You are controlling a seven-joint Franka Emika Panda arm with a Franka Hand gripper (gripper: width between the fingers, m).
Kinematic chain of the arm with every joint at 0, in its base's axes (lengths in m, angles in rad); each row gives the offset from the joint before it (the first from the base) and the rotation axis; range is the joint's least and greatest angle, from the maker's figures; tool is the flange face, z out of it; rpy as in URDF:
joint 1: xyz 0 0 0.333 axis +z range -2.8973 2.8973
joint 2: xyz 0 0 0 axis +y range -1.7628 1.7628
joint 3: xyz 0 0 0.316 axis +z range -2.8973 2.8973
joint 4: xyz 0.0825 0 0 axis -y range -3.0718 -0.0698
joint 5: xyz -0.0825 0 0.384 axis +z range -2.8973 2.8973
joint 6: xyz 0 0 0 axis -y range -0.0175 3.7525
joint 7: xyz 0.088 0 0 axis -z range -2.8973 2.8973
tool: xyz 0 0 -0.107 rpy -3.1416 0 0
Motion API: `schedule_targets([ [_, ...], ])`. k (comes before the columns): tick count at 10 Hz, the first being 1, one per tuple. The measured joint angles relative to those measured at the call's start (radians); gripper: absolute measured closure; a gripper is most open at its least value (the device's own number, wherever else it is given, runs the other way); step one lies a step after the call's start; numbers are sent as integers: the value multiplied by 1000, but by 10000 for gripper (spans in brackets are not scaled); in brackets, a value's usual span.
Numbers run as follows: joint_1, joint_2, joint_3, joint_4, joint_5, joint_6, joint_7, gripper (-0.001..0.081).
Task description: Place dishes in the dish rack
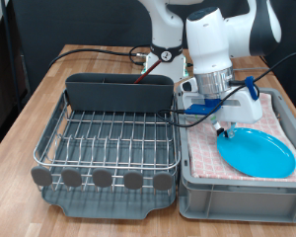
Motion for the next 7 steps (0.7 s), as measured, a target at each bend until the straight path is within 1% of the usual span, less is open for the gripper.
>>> schedule_targets([
  [1,3,0,0,0,-1,4,4,750],
  [2,8,0,-2,0,-2,7,9,770],
  [3,18,0,-11,-1,-9,11,22,770],
  [4,45,-3,-38,-3,-38,12,54,770],
  [5,92,-12,-91,-9,-105,9,121,770],
  [6,151,-31,-160,-17,-198,-7,214,770],
  [7,210,-61,-235,-26,-308,-51,326,770],
])
